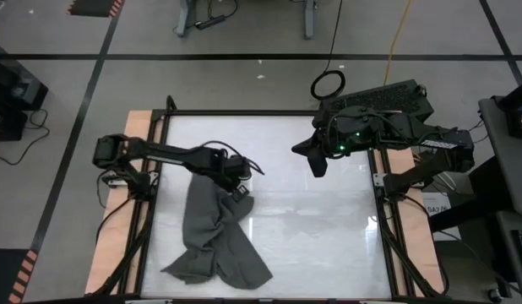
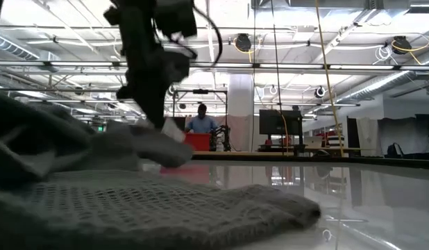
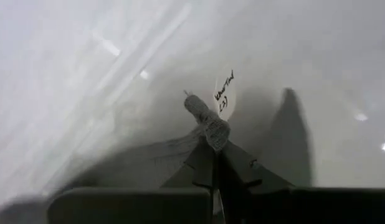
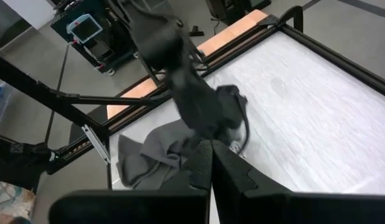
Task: Roll towel into tight, uniform cylinder
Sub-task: Roll the gray towel
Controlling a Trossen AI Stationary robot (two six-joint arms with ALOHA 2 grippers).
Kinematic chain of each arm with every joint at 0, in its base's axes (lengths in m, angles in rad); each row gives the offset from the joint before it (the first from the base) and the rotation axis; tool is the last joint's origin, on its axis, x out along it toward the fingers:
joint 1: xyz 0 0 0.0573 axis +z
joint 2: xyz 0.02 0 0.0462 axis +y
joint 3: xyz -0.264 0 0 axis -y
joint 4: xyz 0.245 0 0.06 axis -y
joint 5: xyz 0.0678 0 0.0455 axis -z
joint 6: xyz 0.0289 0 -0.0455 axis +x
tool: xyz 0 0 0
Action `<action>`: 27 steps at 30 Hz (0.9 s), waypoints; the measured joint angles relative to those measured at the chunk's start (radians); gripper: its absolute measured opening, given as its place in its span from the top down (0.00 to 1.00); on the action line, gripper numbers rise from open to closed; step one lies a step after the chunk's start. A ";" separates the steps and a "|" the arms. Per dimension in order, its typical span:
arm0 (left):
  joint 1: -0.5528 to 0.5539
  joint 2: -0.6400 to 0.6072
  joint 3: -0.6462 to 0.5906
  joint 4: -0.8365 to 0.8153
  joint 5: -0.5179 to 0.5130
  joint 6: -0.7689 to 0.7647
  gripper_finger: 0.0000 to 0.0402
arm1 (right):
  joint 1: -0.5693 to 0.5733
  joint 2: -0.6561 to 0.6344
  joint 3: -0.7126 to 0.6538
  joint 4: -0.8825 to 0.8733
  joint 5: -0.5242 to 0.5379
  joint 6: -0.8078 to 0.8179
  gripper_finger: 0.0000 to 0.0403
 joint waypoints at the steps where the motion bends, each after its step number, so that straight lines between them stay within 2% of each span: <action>1: 0.000 -0.028 0.015 -0.002 -0.008 0.000 0.97 | -0.001 0.000 0.000 0.000 0.000 0.001 1.00; 7: 0.000 -0.197 0.095 0.033 -0.074 0.013 0.97 | -0.020 0.007 0.000 -0.002 0.025 0.034 1.00; 14: 0.001 -0.352 0.151 0.158 -0.108 0.158 0.97 | -0.040 0.055 0.000 0.021 0.011 0.058 1.00; 18: 0.003 -0.413 0.170 0.215 -0.122 0.171 0.97 | -0.035 0.090 0.000 0.106 -0.034 0.051 1.00; 22: 0.002 -0.451 0.188 0.276 -0.121 0.210 0.97 | -0.013 0.129 0.000 0.228 -0.035 0.045 0.98; 27: 0.002 -0.485 0.205 0.432 -0.115 0.219 0.97 | 0.013 0.172 0.000 0.401 -0.028 0.033 0.91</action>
